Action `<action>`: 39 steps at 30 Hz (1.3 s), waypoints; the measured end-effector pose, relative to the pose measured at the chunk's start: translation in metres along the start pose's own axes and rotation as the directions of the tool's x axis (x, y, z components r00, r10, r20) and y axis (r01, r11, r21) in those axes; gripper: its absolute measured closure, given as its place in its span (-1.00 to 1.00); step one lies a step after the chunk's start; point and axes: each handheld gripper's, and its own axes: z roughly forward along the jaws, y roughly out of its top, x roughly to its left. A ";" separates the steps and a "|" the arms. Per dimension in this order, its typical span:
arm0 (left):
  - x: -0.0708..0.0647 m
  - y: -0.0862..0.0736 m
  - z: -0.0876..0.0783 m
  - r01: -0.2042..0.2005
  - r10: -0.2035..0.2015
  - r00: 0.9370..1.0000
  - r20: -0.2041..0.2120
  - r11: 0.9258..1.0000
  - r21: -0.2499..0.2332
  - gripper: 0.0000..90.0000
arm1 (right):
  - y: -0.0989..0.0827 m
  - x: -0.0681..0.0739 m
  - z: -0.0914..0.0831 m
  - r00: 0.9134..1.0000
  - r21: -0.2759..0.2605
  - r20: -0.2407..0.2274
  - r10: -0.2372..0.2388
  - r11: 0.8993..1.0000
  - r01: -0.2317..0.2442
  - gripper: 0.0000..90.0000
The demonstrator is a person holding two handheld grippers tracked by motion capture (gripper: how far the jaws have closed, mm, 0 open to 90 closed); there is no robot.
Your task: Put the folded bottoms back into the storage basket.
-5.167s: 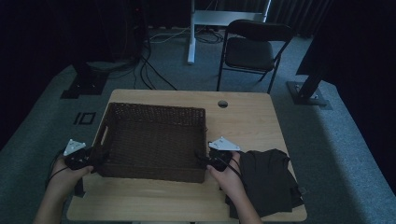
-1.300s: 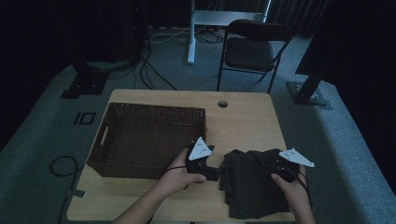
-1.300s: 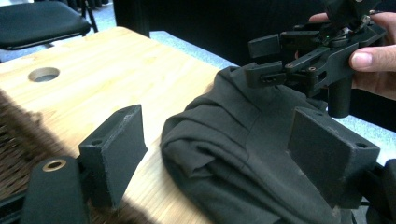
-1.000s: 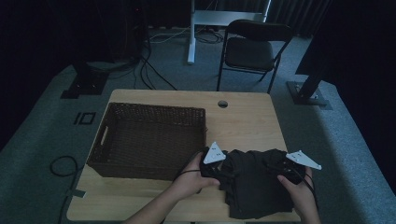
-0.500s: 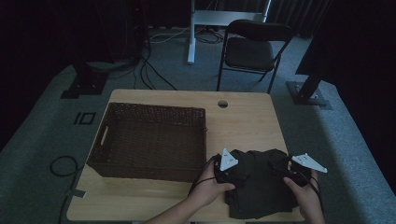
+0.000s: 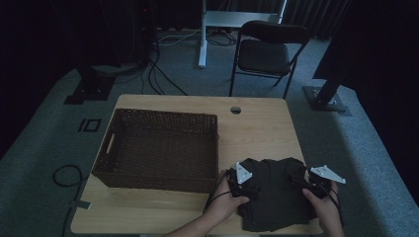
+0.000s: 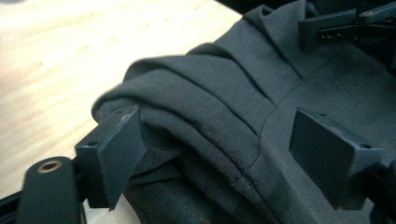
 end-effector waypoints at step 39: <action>0.003 -0.012 0.044 0.058 -0.060 0.998 0.026 0.995 0.084 -0.75 | -0.010 -0.014 0.026 0.954 0.226 -0.207 0.215 0.960 -0.167 0.02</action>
